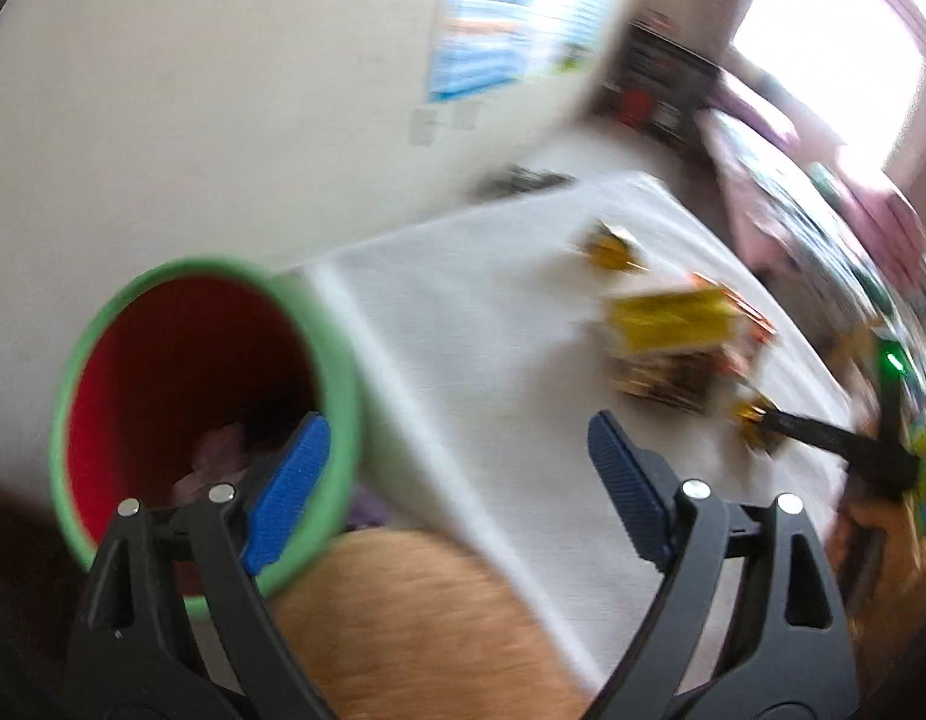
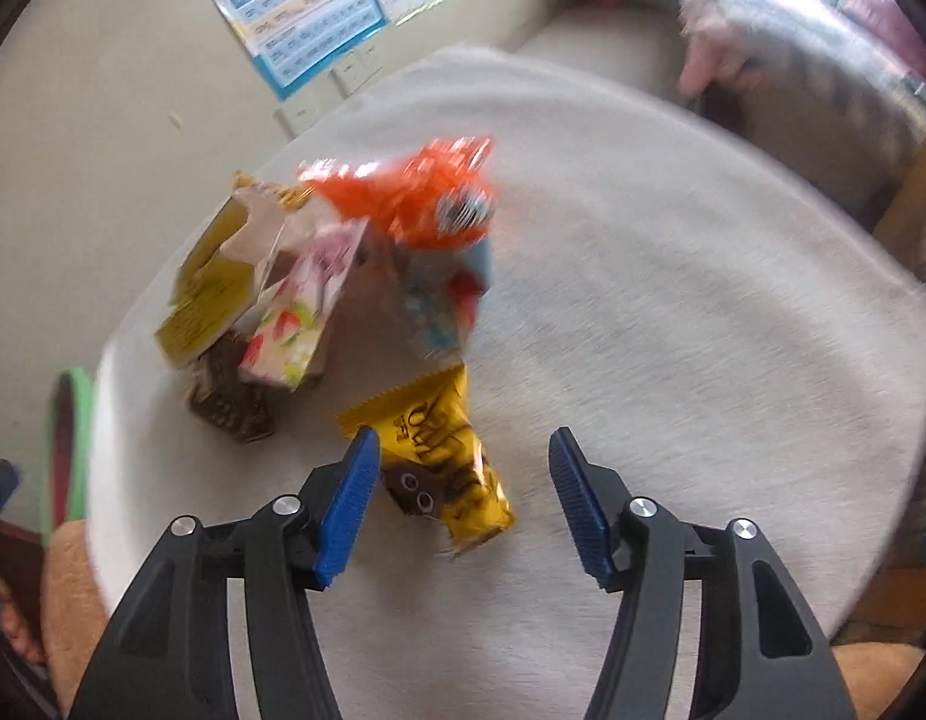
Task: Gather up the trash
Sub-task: 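Grasp the yellow box with left tool while right tool grasps gold snack wrapper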
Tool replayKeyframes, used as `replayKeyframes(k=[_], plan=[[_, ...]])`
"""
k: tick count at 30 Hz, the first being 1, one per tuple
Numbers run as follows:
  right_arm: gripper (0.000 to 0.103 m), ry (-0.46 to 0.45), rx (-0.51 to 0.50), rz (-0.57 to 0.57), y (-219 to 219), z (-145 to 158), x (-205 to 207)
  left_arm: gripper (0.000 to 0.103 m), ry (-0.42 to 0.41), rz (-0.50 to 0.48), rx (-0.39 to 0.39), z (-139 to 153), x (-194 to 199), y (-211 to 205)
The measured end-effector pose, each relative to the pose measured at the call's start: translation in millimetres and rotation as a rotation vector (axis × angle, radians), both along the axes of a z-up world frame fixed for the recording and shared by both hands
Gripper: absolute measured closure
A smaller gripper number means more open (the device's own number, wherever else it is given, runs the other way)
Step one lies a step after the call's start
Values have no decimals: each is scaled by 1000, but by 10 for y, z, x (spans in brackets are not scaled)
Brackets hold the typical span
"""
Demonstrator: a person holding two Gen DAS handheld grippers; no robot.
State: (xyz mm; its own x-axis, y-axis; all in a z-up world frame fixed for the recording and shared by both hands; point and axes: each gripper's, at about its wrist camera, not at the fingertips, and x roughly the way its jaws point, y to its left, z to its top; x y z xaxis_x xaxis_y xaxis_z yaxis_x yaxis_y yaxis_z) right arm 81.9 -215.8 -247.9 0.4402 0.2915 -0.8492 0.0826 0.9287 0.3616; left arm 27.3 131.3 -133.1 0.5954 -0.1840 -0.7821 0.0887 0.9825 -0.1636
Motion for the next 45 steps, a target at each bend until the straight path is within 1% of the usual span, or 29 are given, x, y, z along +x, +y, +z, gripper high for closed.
replayKeyframes(k=[1,2,3,4,5,6,7,8,10,11,13,16,20,22,24,25,26,27,29,30,33,35,39,42,45], plan=[[78,-4,35,10,-1,-3,-35,17,1,-62,10,8,51,-158],[82,-25,39,17,3,28,-84,16,-4,-121,31,15,109,-323],[83,-44,35,28,66,90,-134,16,-11,-161,46,17,152,-439],[83,-59,37,46,118,120,-202,14,-22,-231,66,12,245,-623],[83,-70,54,70,161,130,-275,12,-21,-276,76,-11,324,-727],[83,-73,68,81,179,123,-324,12,-13,-319,89,-50,403,-829],[83,-74,85,93,204,114,-366,12,3,-372,116,-115,523,-964],[83,-75,95,100,215,109,-393,12,28,-419,164,-196,650,-1111],[83,-92,104,108,223,136,-427,12,55,-485,245,-312,819,-1346],[83,-102,106,106,210,155,-427,12,58,-514,271,-346,902,-1444],[83,-128,129,91,172,212,-400,12,62,-549,288,-387,1022,-1585],[83,-141,170,62,61,212,-375,12,120,-593,280,-474,1222,-1746],[83,-139,211,27,-63,180,-422,12,187,-642,351,-641,1367,-1972],[83,-144,225,15,-141,199,-433,12,217,-635,346,-703,1454,-2043],[82,-147,234,8,-197,209,-449,12,249,-601,328,-754,1540,-2049],[82,-147,237,6,-207,208,-446,15,258,-584,312,-768,1572,-2042],[82,-147,237,5,-189,185,-407,22,254,-567,292,-759,1581,-2020],[82,-146,237,6,-193,176,-397,25,250,-557,282,-741,1583,-1999],[83,-149,239,9,-204,181,-434,37,246,-541,255,-686,1578,-1933],[83,-151,237,11,-196,185,-426,38,244,-531,247,-657,1566,-1905],[83,-159,229,22,-169,188,-419,45,206,-476,221,-514,1519,-1741],[83,-165,219,30,-147,198,-425,55,192,-428,202,-431,1493,-1643],[83,-170,196,42,-107,206,-431,59,148,-324,125,-167,1321,-1362],[83,-165,179,44,-81,201,-431,59,108,-283,62,2,1150,-1242],[83,-165,161,45,-54,220,-446,59,62,-248,39,108,910,-1171]])
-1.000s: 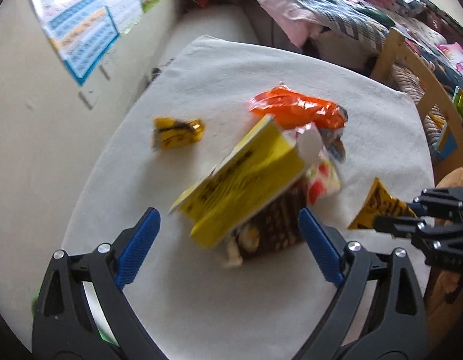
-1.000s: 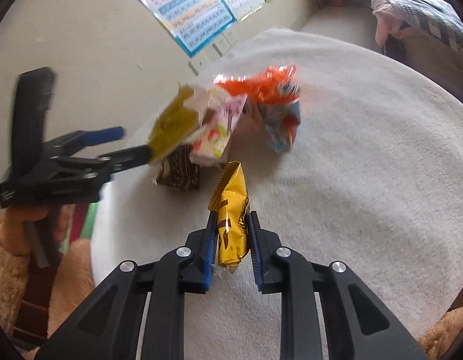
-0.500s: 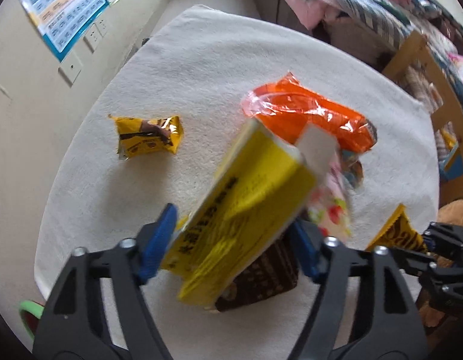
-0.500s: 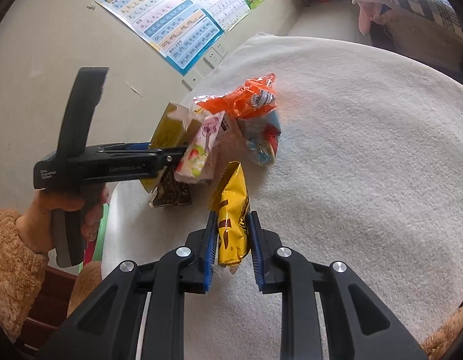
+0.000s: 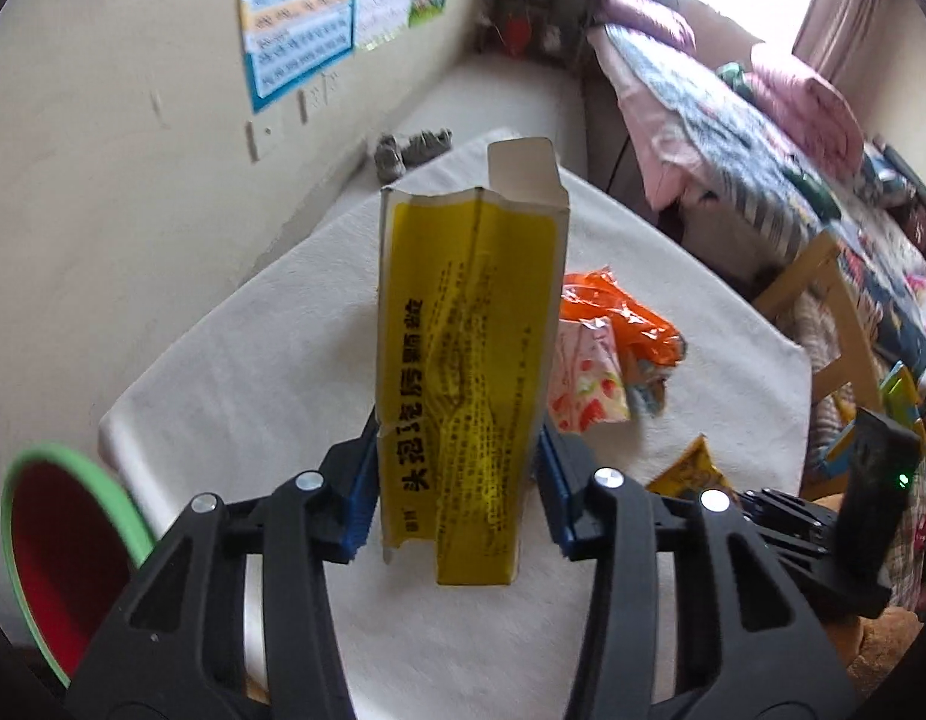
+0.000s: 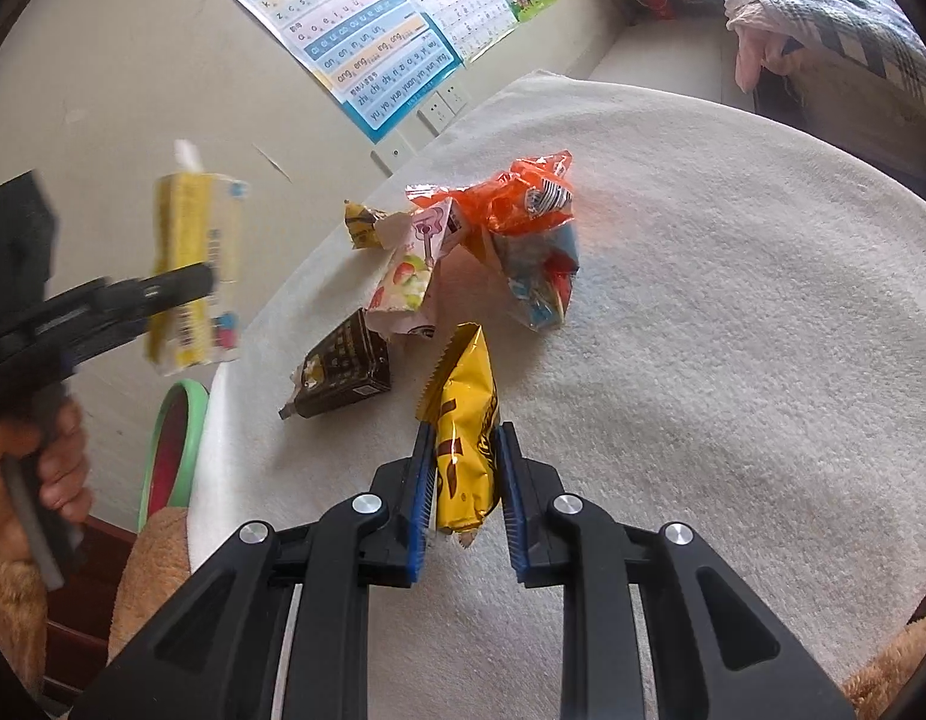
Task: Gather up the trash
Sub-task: 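Grasp the yellow box with left tool while right tool grasps gold snack wrapper, then lift the yellow box and gold wrapper above the table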
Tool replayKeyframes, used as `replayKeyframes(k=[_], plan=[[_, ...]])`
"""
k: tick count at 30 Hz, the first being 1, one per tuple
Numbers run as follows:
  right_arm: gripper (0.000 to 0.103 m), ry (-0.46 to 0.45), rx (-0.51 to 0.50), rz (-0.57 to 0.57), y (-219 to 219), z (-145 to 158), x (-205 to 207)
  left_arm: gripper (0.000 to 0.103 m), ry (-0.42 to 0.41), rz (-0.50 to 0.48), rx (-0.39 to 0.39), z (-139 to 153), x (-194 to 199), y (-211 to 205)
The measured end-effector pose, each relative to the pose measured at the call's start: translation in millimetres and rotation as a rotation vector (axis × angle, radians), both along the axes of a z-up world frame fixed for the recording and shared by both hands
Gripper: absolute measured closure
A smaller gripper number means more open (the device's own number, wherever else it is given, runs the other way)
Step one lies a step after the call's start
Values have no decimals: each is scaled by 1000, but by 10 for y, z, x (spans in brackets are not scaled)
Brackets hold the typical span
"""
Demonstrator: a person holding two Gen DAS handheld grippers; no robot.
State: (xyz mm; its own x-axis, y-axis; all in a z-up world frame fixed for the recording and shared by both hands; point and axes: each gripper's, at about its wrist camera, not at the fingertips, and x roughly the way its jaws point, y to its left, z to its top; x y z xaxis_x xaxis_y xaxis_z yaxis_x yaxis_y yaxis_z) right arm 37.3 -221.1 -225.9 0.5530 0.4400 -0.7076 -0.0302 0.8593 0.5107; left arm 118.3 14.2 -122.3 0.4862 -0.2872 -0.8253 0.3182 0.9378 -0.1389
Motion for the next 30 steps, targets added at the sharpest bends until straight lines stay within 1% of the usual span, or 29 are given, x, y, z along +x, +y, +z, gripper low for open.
replayKeyframes(k=[2,4,6,9,15,23,30], plan=[[83,-2,-9,0,12,15,-7,59,-42,20,3,25,-200,7],[83,-1,-24,0,22,29,-16,59,-100,43,25,36,-414,4],[83,-2,-29,0,29,41,-26,59,-118,62,23,16,-546,24],[83,-3,-42,5,58,58,-33,59,-121,75,14,5,-661,39],[83,7,-69,23,146,53,-32,59,-142,58,35,35,-759,62],[83,21,-100,45,270,51,-109,59,-143,83,1,46,-852,220],[83,13,-101,67,414,123,-171,59,-142,112,-17,38,-891,389]])
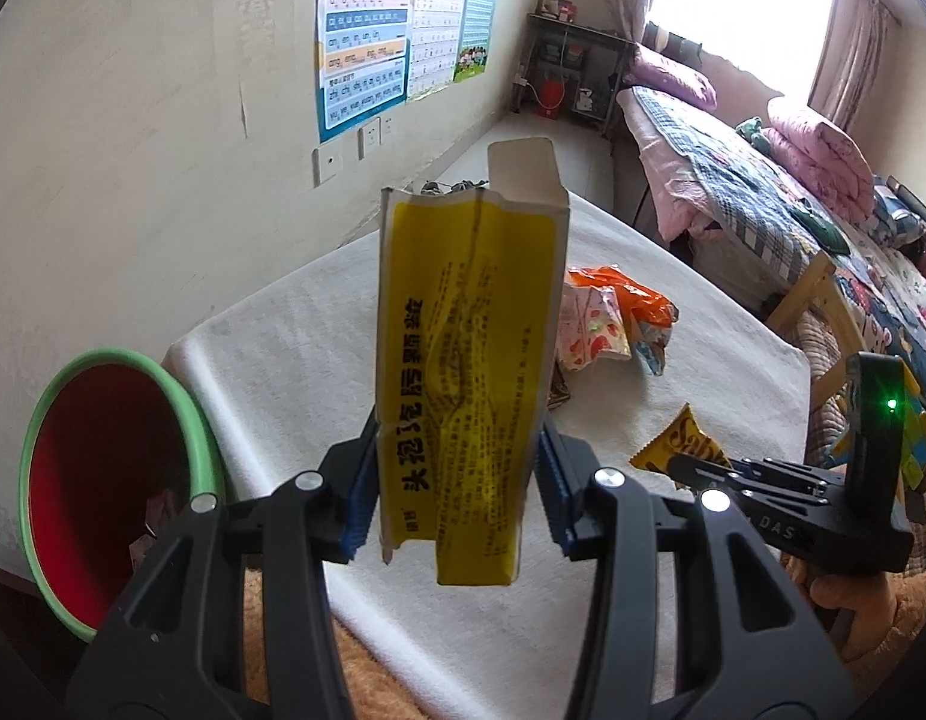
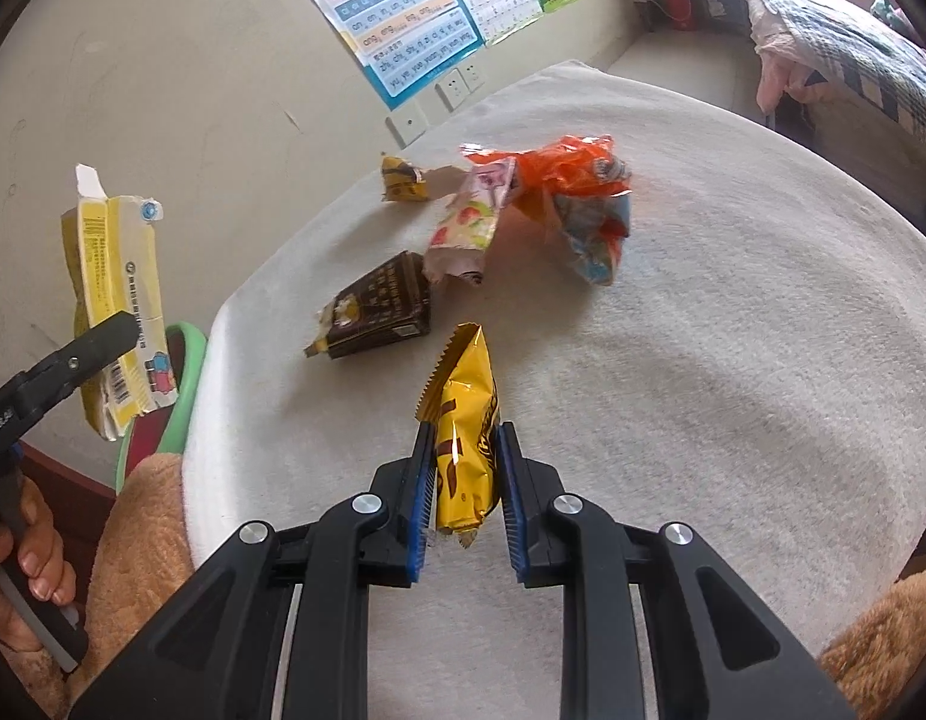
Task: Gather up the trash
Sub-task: 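Lift the yellow box and gold wrapper above the table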
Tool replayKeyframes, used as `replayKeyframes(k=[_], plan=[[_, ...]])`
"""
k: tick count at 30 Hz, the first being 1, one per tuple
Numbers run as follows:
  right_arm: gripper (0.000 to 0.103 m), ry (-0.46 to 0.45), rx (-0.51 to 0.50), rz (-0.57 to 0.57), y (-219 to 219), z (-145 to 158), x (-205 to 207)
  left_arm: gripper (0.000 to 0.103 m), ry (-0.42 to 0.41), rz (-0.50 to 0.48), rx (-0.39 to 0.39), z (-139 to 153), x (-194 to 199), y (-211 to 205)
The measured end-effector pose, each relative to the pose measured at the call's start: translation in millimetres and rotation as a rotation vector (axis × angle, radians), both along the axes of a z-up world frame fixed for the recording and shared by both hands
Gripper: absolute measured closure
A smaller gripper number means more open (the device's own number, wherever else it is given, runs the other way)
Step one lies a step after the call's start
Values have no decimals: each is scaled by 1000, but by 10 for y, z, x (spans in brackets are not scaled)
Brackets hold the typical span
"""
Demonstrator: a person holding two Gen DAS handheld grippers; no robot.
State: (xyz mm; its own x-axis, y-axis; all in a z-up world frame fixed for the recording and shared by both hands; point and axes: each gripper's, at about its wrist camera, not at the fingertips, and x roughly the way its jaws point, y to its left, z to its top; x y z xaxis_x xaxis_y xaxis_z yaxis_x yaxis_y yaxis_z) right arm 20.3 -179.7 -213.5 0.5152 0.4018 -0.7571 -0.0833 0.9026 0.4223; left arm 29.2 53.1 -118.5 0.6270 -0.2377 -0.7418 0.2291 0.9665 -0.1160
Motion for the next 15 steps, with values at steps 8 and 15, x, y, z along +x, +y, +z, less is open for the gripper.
replayKeyframes(k=[8,15], plan=[[83,-14,-14,44,213,96,-27,59,-3,18,-15,-20,-46,121],[83,-14,-26,56,320,112,-53,59,3,38,-26,-52,-90,226]])
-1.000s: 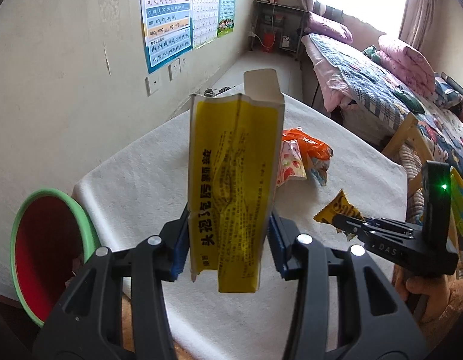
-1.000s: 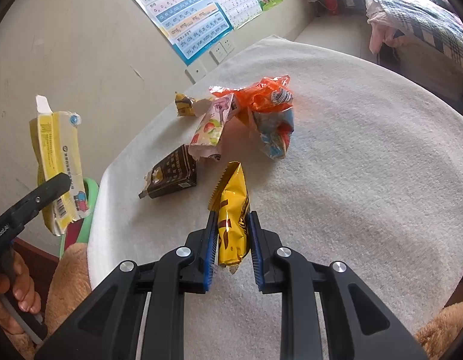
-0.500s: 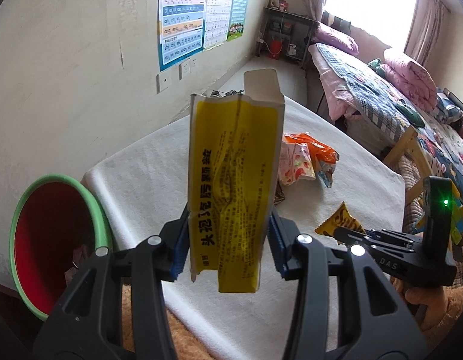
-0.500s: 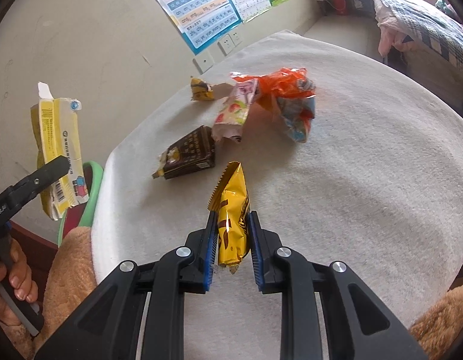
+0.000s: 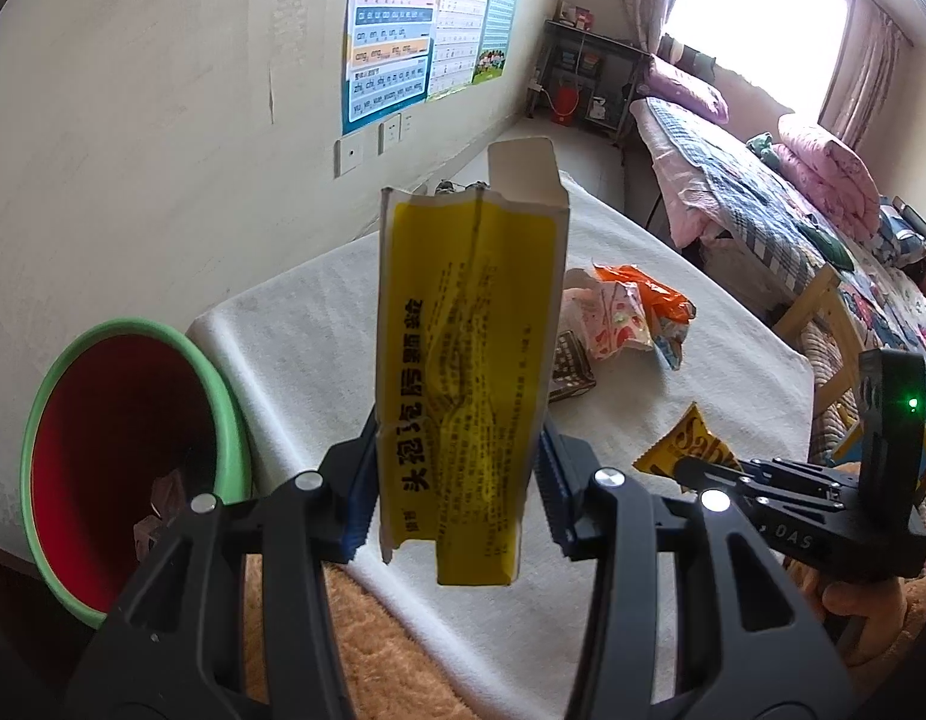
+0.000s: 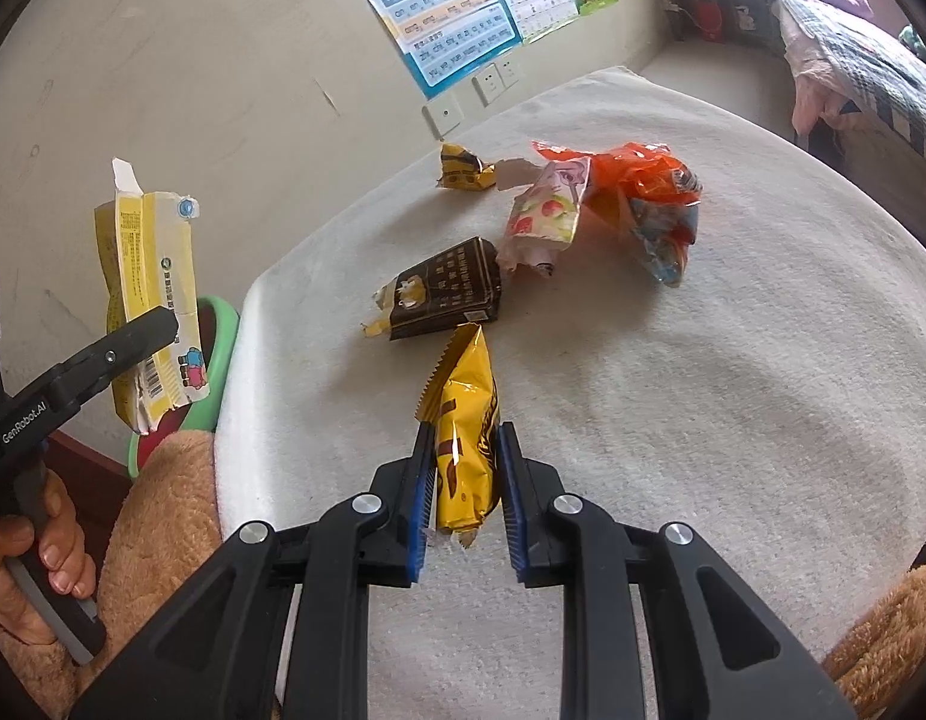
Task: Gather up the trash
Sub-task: 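Lift the yellow box and gold wrapper above the table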
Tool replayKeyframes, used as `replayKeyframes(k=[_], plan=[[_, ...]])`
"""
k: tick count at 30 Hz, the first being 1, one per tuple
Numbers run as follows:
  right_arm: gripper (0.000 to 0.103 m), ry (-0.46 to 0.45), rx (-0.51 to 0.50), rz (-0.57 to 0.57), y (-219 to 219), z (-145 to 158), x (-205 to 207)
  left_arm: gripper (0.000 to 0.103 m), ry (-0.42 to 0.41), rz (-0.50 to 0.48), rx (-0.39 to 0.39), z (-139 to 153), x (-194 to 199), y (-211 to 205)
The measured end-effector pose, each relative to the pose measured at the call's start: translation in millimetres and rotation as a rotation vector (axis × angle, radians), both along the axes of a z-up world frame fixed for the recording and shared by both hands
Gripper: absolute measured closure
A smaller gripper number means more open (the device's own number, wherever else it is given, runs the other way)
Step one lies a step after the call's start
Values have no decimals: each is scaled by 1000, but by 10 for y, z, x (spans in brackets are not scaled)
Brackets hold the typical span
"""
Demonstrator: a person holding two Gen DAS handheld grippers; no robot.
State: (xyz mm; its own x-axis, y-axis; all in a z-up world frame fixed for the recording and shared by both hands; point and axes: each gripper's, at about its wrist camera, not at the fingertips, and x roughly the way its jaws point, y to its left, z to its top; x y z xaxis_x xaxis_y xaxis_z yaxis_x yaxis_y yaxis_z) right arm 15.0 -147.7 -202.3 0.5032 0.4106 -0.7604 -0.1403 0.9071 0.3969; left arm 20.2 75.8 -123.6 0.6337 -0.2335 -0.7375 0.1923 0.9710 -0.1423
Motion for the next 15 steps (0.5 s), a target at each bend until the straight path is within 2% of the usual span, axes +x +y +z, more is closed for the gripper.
replayKeyframes(k=[15], plan=[[83,-49,16,29,189,300,1,59,0,58,-6,-47,-39,298]])
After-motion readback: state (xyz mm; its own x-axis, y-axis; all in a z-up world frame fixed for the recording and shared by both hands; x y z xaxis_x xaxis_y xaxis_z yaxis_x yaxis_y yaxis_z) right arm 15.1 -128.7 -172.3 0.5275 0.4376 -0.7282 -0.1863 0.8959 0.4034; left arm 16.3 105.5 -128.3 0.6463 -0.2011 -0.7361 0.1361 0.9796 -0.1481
